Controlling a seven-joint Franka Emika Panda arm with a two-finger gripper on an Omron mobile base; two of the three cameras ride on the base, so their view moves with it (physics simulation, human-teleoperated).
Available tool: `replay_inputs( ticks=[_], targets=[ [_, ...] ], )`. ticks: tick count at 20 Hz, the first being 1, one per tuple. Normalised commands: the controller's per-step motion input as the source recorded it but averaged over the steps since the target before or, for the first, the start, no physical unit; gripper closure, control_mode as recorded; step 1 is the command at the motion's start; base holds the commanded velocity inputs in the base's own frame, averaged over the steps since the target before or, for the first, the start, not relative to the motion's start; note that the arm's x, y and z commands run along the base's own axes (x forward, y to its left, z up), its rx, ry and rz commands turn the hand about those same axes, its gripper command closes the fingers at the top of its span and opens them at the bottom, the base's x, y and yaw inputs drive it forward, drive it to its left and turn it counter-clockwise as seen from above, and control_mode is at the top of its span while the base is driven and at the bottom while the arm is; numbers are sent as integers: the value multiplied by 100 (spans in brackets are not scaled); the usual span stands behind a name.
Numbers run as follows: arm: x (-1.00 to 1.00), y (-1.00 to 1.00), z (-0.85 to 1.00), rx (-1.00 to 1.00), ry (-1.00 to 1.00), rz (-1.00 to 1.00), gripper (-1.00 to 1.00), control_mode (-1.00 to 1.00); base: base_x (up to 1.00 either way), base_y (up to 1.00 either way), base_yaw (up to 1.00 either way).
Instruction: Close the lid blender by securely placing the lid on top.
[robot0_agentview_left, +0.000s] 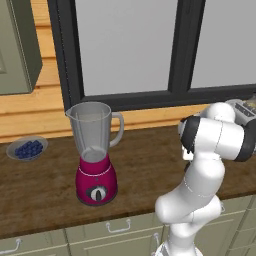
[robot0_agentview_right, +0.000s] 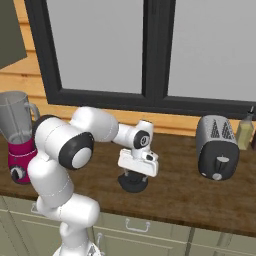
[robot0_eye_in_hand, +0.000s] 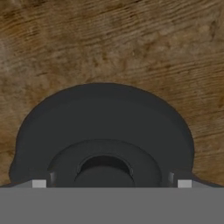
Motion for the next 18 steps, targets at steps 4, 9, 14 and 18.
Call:
replay_inputs(
  ticks=[4,9,14,18],
  targets=[
    [0,0,-21,0,0,0,-100,-100,0,0,0],
    [0,1,-39,0,0,0,-100,-100,0,0,0],
    [-3,1,-15,0,-7,0,-100,-100,0,0,0],
    [-10,11,-5,0,-9,0,-100,-100,0,0,0]
  ],
)
